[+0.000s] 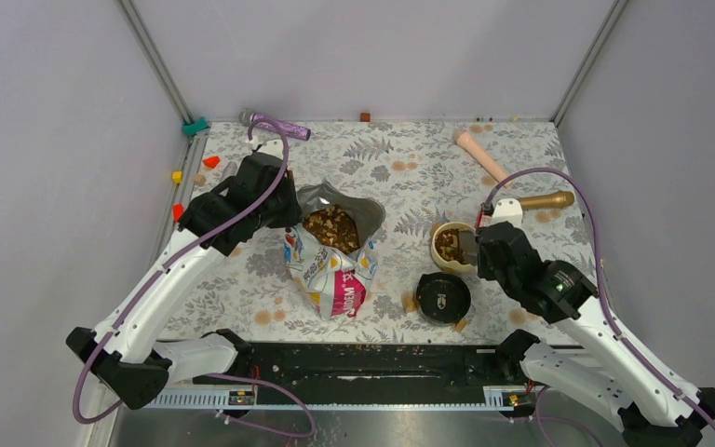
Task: Serve the pet food
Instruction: Pour the pet food into the pet food bowl.
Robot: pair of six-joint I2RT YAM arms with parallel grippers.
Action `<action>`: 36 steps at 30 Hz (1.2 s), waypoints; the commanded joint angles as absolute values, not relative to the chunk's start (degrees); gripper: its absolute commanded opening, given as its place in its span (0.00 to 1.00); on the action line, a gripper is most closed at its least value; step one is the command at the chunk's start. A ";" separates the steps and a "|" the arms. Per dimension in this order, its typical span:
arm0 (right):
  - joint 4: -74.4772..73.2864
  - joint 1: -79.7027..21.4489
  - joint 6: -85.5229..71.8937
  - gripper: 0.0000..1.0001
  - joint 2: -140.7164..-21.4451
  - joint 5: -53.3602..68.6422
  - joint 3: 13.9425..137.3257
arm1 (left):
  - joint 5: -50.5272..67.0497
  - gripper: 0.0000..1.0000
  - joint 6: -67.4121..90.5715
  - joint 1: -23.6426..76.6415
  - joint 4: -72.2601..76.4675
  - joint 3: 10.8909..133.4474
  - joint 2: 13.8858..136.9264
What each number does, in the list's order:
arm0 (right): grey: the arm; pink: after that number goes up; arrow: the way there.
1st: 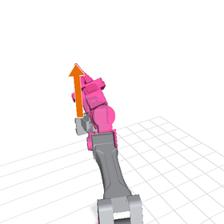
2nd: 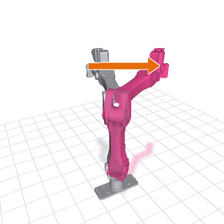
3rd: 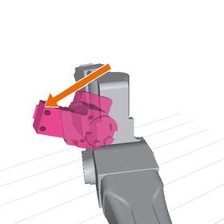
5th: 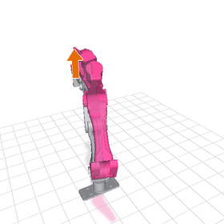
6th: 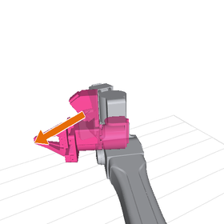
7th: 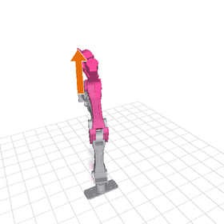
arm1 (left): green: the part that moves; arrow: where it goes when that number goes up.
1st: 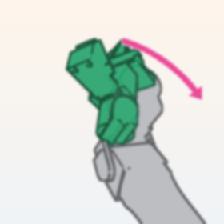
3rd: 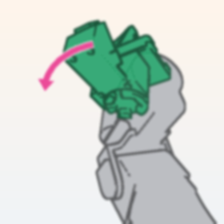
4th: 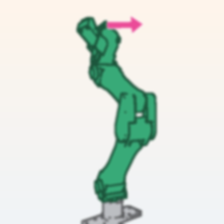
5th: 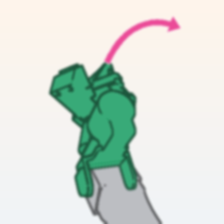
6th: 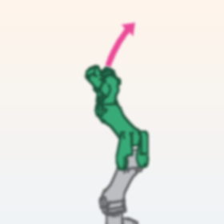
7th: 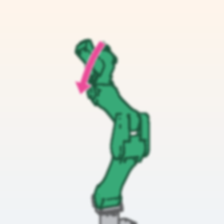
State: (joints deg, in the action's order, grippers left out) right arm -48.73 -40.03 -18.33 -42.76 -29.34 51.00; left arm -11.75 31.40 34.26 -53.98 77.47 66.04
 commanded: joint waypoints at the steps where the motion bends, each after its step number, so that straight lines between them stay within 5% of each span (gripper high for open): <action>1: -45.64 -39.70 -17.44 0.00 -40.21 -26.75 51.43 | -9.98 0.00 31.71 33.74 -51.37 77.75 64.23; 23: -48.16 -39.73 -24.69 0.00 -37.26 -29.40 53.97 | -7.98 0.00 31.16 32.41 -51.05 77.58 64.78; 36: -50.84 -39.72 -32.37 0.00 -35.99 -27.15 71.53 | -9.19 0.00 29.07 32.06 -50.68 77.43 64.99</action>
State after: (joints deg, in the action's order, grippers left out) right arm -53.17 -39.97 -29.32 -37.23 -28.86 65.17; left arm -8.97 30.87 32.49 -53.41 77.23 65.98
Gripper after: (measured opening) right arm 0.317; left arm 0.013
